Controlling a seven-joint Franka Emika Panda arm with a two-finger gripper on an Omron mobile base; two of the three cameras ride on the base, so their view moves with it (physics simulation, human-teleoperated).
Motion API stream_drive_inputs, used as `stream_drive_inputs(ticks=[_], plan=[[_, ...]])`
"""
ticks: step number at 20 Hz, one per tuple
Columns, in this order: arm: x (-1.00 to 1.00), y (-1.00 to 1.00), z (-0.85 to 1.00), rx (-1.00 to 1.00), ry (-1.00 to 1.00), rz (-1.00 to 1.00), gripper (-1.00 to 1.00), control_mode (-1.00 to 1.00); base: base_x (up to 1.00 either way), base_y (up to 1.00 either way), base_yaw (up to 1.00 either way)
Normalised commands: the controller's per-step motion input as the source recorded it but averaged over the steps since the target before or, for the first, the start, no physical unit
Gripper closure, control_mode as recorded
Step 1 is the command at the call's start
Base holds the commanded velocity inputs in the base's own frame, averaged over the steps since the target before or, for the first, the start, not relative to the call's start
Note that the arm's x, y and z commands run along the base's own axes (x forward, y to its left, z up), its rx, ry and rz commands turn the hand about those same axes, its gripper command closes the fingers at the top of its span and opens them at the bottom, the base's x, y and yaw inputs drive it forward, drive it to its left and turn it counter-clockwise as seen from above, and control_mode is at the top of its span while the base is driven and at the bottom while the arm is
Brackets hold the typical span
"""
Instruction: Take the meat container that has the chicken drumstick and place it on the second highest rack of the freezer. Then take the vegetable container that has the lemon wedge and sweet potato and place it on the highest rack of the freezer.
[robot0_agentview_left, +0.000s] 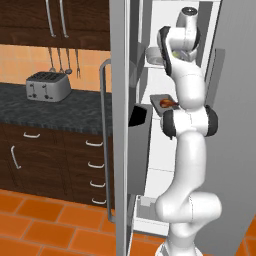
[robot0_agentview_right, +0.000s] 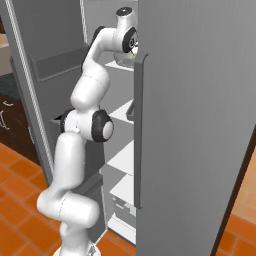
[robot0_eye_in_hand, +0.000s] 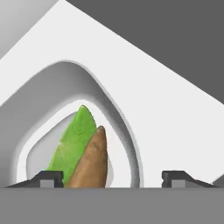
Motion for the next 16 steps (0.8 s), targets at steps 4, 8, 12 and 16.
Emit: stream_drive_inputs(ticks=[4,8,12,16], plan=[[-0.84,0.00,-0.07,-0.06,-0.12,0.00,-1.00,-1.00,0.00,0.00,0.00],[-0.74,0.03,-0.21,-0.08,-0.10,0.00,-1.00,-1.00,0.00,0.00,0.00],[-0.56,0.12,-0.87,-0.12,-0.24,0.00,-1.00,-1.00,0.00,0.00,0.00],[-0.42,0.02,-0.12,-0.08,-0.35,0.00,-1.00,-1.00,0.00,0.00,0.00]])
